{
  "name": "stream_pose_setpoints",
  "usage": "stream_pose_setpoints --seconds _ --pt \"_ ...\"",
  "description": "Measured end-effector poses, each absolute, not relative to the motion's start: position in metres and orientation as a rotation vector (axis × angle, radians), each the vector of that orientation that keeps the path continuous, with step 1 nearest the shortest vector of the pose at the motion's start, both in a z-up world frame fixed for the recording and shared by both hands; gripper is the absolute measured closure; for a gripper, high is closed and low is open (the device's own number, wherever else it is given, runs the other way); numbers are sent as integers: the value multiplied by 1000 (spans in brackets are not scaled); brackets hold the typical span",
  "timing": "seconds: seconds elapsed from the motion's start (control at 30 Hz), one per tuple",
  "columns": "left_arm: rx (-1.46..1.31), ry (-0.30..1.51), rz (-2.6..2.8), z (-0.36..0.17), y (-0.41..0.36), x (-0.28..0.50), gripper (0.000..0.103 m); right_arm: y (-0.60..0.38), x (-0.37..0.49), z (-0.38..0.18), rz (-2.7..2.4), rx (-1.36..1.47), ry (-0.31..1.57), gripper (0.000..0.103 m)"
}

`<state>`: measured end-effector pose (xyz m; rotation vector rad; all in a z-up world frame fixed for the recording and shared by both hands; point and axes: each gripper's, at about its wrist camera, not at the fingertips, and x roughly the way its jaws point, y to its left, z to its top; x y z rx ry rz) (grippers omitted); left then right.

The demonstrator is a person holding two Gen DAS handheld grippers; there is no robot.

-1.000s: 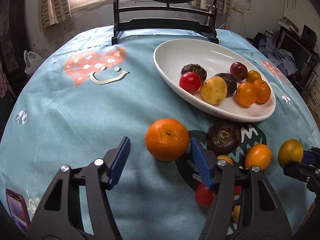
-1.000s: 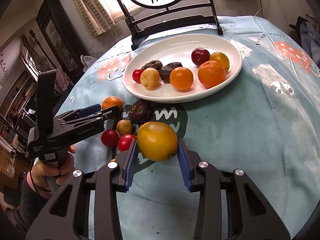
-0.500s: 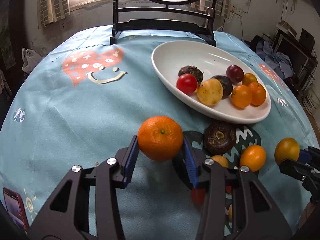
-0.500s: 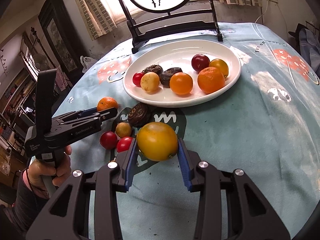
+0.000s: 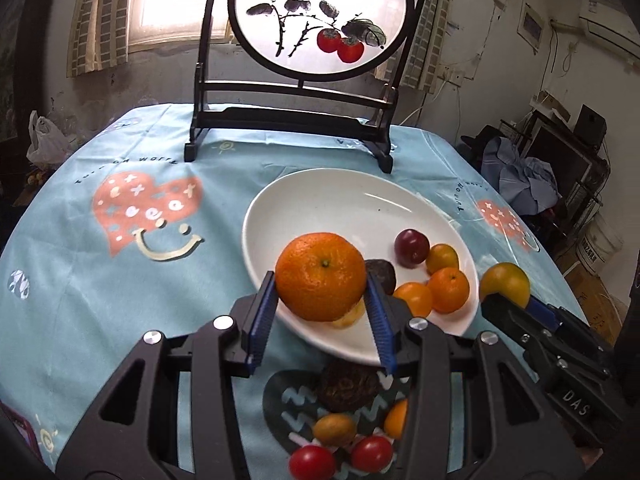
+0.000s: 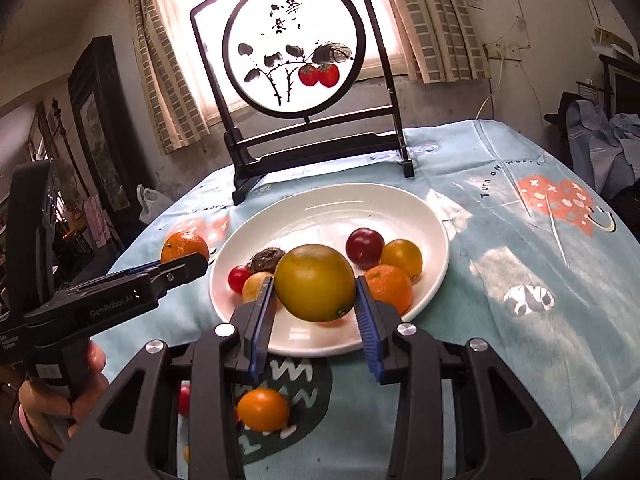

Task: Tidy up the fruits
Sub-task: 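Lower the yellow-green fruit onto the plate with the right gripper while the left places the orange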

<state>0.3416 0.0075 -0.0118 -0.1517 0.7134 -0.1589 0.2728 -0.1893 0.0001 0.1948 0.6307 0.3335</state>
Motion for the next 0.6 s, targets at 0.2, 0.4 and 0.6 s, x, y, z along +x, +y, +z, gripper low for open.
stream_pose_setpoints --seconds 0.2,0.4,0.6 --pt "-124 771 -144 -27 -6 384 58 -187 312 -8 318 181 657 63" --pt "-141 758 -91 -18 5 382 16 -194 325 -7 323 218 689 40" --pt "-111 683 -49 3 20 332 6 -190 290 8 432 242 692 40"
